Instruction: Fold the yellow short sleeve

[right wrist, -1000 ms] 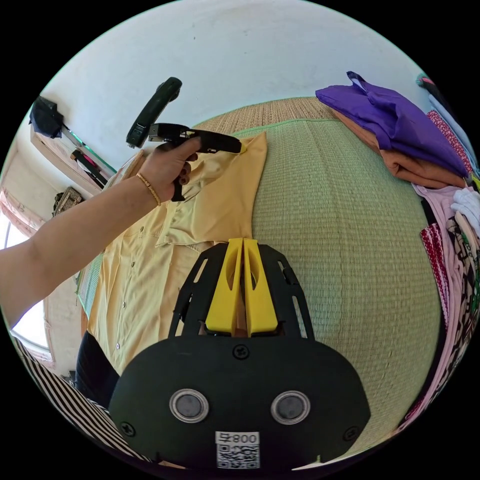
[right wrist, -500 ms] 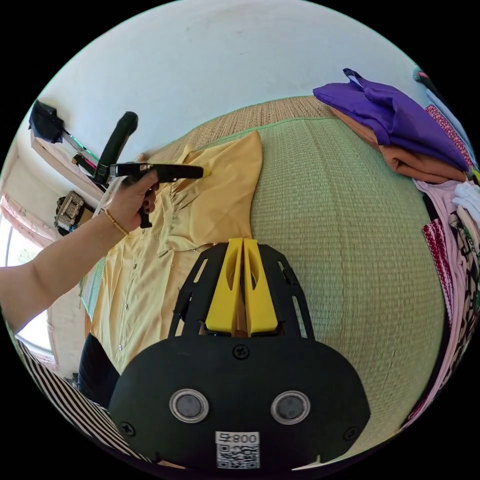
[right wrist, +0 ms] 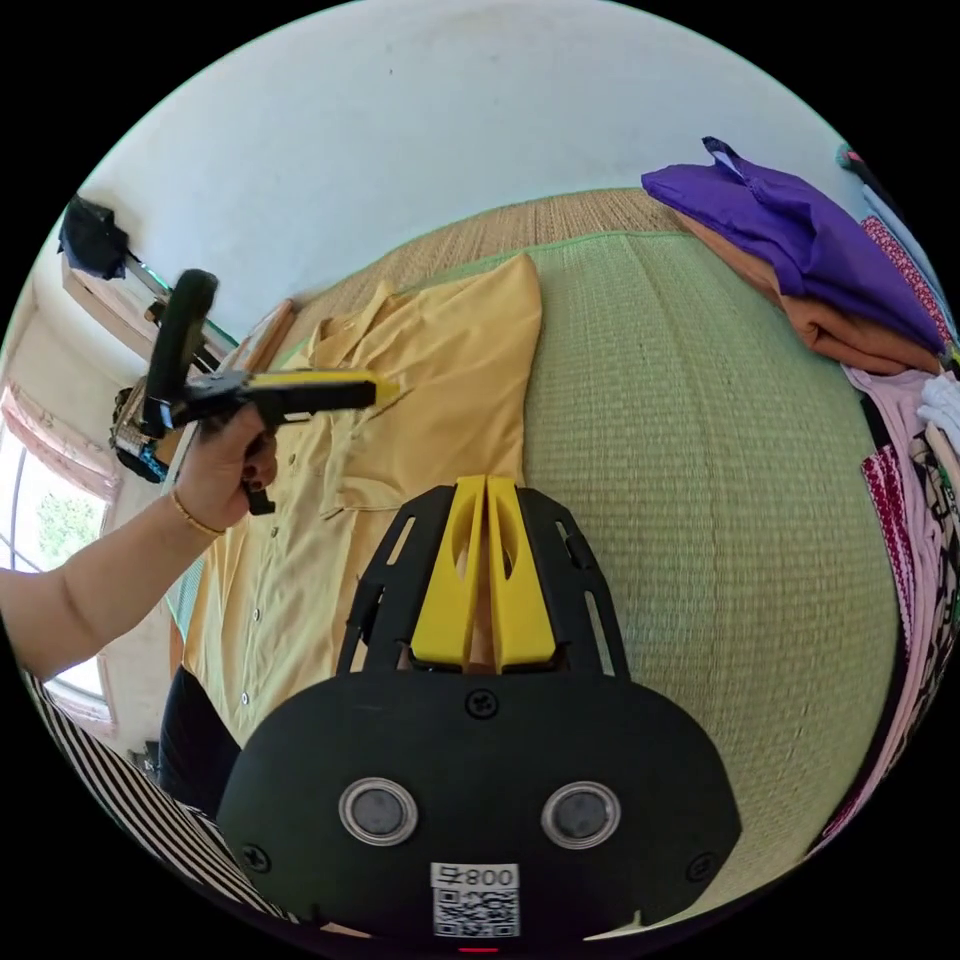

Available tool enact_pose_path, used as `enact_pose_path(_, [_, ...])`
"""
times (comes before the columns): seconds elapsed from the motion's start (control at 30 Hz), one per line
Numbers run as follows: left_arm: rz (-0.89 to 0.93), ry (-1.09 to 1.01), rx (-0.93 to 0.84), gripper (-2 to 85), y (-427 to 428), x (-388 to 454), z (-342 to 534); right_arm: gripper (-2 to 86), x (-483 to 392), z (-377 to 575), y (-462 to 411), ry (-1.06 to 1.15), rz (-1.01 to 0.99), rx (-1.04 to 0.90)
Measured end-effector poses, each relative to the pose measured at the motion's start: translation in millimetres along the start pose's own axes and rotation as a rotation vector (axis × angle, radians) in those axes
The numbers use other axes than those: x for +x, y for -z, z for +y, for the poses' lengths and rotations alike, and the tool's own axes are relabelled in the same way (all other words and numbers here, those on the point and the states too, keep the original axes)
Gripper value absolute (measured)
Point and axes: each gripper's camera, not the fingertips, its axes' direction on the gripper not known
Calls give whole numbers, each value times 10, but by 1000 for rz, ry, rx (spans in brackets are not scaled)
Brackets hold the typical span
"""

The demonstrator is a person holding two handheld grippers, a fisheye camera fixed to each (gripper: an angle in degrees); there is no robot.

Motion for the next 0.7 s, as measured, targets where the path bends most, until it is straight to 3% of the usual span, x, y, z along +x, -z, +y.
enact_pose_path(0.03, [-13, 0, -71, 3, -107, -55, 115, 0, 15, -8, 30, 0, -3, 8])
enact_pose_path(0.2, [61, 88, 72, 3, 343, -382, 755, 0, 163, -58, 188, 12, 10, 15])
enact_pose_path(0.37, [187, 233, 87, 4, 698, -854, 2085, 0, 451, -125, 362, -16, -64, 30])
enact_pose_path(0.43, [205, 295, 73, 4, 815, -1030, 2630, 0, 667, -159, 425, -56, -158, 33])
enact_pose_path(0.6, [286, 554, 171, 7, 1355, -1638, 4116, 1, 1695, -113, 481, -364, -717, 107])
enact_pose_path(0.7, [259, 740, 281, 14, 1717, -2089, 5050, 1, 1929, -75, 623, -452, -826, 185])
